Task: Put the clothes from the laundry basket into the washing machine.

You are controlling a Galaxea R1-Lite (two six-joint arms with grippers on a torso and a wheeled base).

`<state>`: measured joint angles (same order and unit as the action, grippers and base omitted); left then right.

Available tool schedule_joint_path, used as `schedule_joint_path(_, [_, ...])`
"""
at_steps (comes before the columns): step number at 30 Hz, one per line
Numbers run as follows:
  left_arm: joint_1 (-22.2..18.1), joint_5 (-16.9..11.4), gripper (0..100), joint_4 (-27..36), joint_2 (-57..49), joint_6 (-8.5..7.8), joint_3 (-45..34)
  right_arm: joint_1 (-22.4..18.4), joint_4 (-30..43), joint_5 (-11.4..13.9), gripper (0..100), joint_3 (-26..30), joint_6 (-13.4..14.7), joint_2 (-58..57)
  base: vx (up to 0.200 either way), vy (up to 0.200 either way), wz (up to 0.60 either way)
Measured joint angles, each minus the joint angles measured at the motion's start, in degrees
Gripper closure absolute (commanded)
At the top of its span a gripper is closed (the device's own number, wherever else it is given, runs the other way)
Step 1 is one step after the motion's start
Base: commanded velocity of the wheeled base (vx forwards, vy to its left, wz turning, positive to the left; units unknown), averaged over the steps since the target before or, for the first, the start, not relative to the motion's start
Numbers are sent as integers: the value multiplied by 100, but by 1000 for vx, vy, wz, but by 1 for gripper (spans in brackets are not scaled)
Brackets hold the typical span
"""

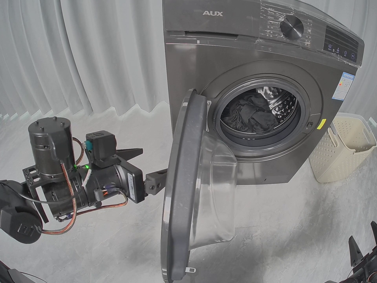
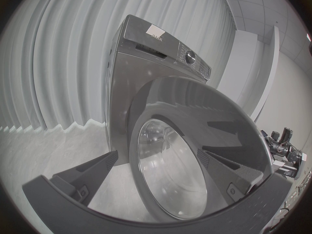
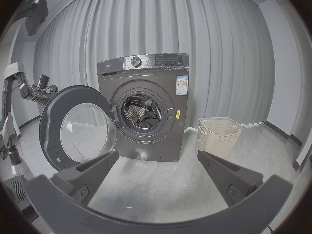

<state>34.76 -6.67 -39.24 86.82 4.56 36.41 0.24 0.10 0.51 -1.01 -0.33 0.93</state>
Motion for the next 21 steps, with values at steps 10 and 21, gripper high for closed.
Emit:
schedule_joint_path(10, [334, 345, 0, 0, 564, 74, 696, 0, 0, 0, 0, 0, 0, 0, 0, 0, 0])
schedule_joint_path(21, [735, 599, 0, -6, 1124, 211, 1292, 0, 0, 0, 0, 0, 1, 0, 0, 0, 0])
